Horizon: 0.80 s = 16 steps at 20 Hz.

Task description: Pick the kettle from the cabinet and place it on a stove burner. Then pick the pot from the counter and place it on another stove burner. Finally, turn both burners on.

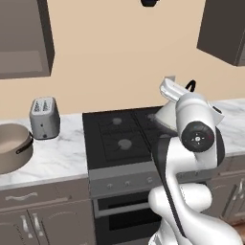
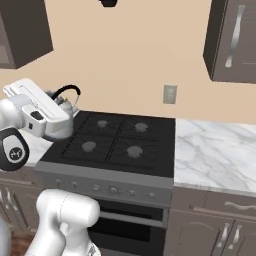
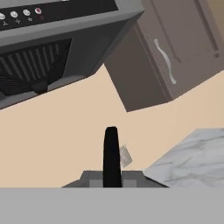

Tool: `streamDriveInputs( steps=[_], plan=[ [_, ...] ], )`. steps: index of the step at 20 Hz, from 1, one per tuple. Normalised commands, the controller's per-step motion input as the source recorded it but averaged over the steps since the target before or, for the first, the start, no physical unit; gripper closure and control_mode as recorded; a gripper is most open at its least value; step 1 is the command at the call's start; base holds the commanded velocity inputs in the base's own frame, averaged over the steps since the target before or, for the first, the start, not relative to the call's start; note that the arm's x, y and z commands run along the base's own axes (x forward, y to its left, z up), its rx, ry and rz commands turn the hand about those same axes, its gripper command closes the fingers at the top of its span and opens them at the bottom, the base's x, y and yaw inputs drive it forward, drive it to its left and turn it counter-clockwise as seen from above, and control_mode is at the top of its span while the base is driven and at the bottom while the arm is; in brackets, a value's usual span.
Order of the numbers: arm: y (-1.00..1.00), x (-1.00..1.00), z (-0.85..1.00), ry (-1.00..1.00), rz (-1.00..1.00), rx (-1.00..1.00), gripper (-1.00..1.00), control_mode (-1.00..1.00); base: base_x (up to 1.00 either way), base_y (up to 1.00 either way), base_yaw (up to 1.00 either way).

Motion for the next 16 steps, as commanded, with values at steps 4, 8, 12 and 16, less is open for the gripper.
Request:
streamDriveInputs(
  steps=[4,8,12,16],
  plan=[
    [0.00,0.00,0.00,0.00,0.00,0.00,1.00,1.00,0.32,-0.26,-0.06],
    [0.00,0.00,0.00,0.00,0.00,0.00,1.00,1.00,0.47,-0.13,-0.08],
    [0.00,0.00,0.00,0.00,0.00,0.00,1.00,1.00,0.54,-0.01,-0.09],
    [0.00,0.00,0.00,0.00,0.00,0.00,1.00,1.00,0.44,0.00,-0.06]
  ],
)
